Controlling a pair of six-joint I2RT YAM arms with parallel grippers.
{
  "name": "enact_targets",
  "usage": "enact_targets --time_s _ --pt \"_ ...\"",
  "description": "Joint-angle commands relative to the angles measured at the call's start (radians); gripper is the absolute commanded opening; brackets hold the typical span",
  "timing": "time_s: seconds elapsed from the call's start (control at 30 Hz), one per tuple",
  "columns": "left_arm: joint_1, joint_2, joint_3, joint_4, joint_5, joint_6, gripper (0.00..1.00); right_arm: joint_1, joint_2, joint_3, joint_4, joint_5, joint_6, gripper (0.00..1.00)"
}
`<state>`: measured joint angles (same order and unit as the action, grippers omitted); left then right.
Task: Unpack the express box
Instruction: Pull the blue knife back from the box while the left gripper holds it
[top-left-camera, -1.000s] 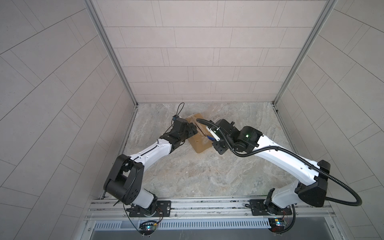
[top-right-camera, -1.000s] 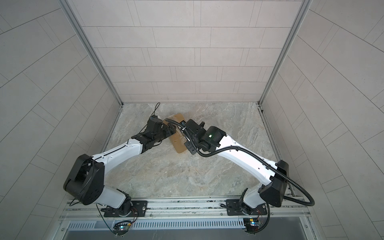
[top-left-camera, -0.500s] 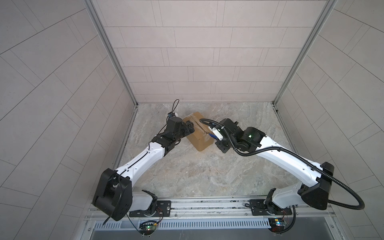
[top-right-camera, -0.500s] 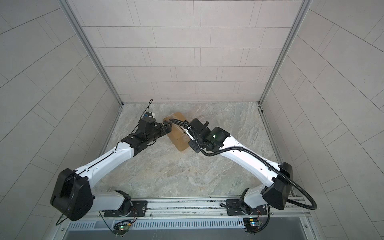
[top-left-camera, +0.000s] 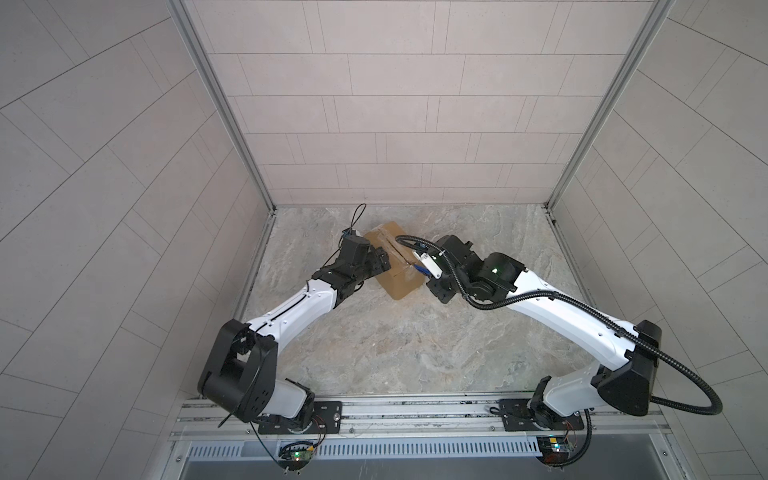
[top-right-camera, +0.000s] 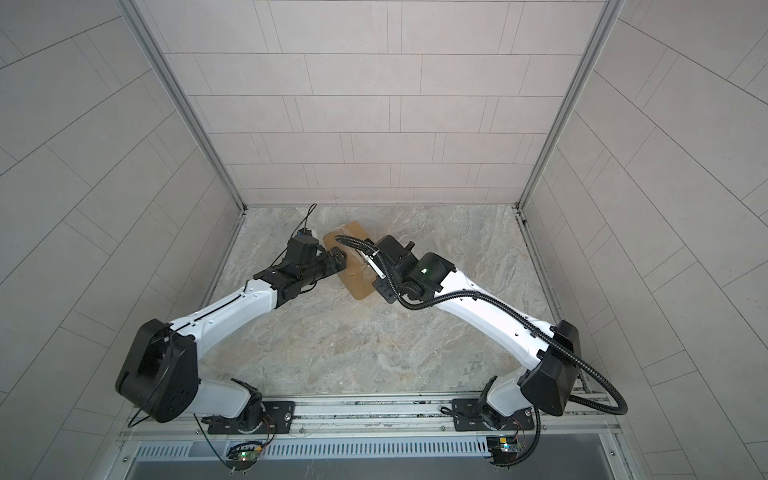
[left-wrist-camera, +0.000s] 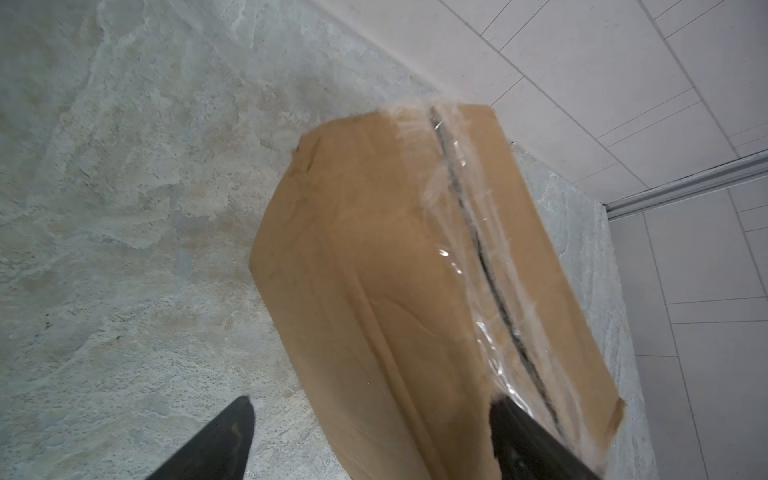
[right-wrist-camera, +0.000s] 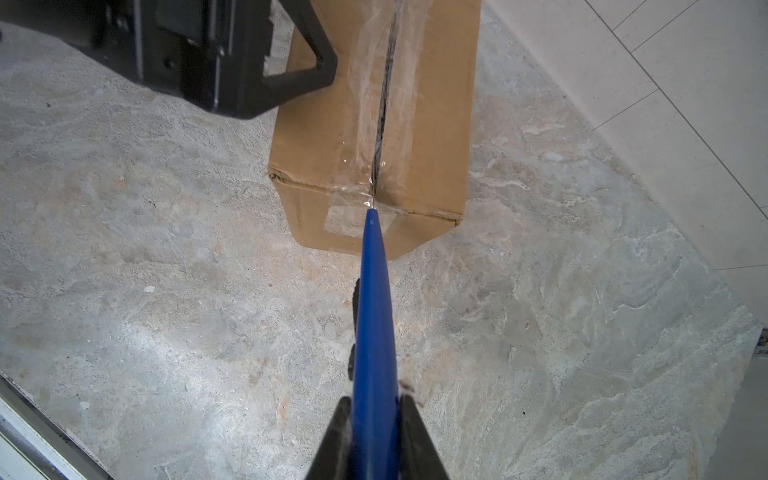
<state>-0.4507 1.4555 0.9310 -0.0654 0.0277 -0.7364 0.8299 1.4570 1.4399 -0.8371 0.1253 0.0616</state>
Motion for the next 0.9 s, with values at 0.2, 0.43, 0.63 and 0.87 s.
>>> enact_targets --time_s 0.2,0.43,0.63,0.87 --pt "0.006 0.019 -0.034 -0.001 -0.061 -0.024 0.90 -0.002 -0.031 0.027 -0.135 0.033 0.036 0.00" --pt "0.007 0.019 -0.038 -0.003 -0.068 -0.031 0.90 -0.002 -0.097 -0.012 -0.186 0.021 0.067 0.00" --pt "0.010 0.028 -0.033 -0.006 -0.063 -0.028 0.90 -0.002 -0.159 -0.056 -0.169 0.006 0.103 0.00" --pt "0.012 -0.010 -0.010 0.005 -0.027 -0.007 0.91 -0.015 -0.232 -0.088 -0.175 0.100 0.156 0.00"
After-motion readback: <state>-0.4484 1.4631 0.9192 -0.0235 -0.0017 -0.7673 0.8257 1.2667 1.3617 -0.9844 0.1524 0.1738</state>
